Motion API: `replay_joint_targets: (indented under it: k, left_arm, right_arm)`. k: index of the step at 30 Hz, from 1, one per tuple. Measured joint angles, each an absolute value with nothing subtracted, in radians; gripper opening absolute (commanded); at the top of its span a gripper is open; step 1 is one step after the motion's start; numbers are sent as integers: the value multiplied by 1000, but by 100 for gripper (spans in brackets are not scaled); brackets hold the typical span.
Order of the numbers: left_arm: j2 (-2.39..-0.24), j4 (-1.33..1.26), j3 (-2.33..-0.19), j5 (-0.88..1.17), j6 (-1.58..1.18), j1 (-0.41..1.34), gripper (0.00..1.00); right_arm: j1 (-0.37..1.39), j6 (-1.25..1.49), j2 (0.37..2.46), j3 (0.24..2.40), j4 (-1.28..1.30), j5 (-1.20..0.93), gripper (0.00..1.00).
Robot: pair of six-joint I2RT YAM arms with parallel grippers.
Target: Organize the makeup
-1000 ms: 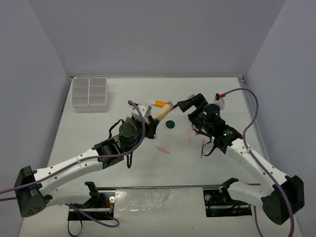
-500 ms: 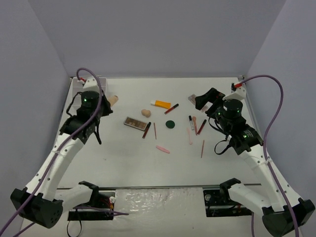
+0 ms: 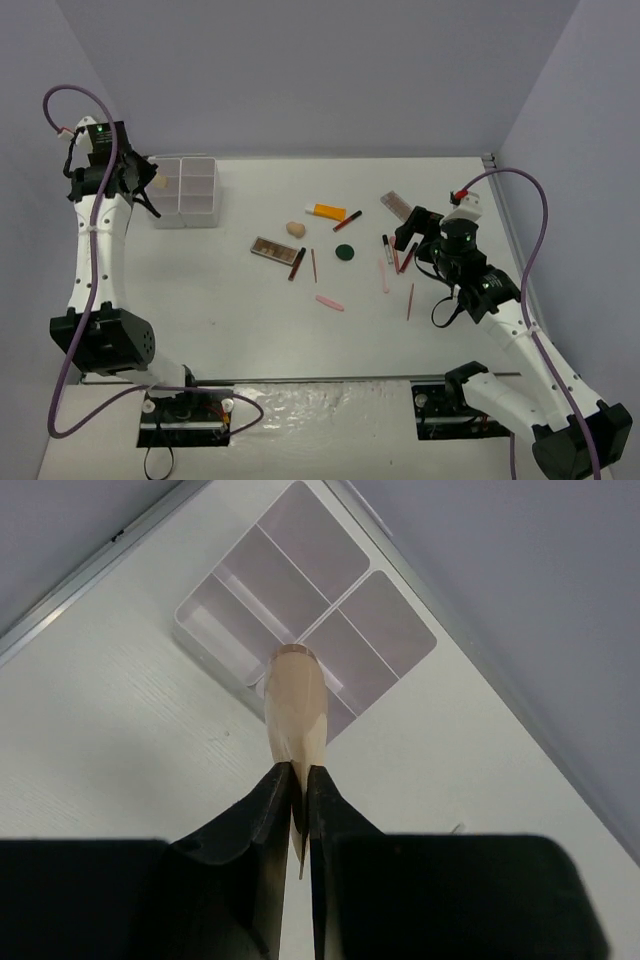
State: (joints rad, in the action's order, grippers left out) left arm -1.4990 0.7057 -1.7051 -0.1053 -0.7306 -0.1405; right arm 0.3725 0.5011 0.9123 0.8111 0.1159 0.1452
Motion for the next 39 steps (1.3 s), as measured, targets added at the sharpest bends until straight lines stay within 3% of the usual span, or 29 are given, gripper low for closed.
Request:
replay_joint_targets:
  k: [13, 39]
  left_arm:
    - [-1889, 787, -2079, -34, -973, -240, 0]
    - [-1975, 737, -2088, -27, -1085, -240, 0]
  right_arm:
    - [373, 472, 900, 759, 117, 111, 100]
    - [373, 472, 890, 720, 116, 105, 100]
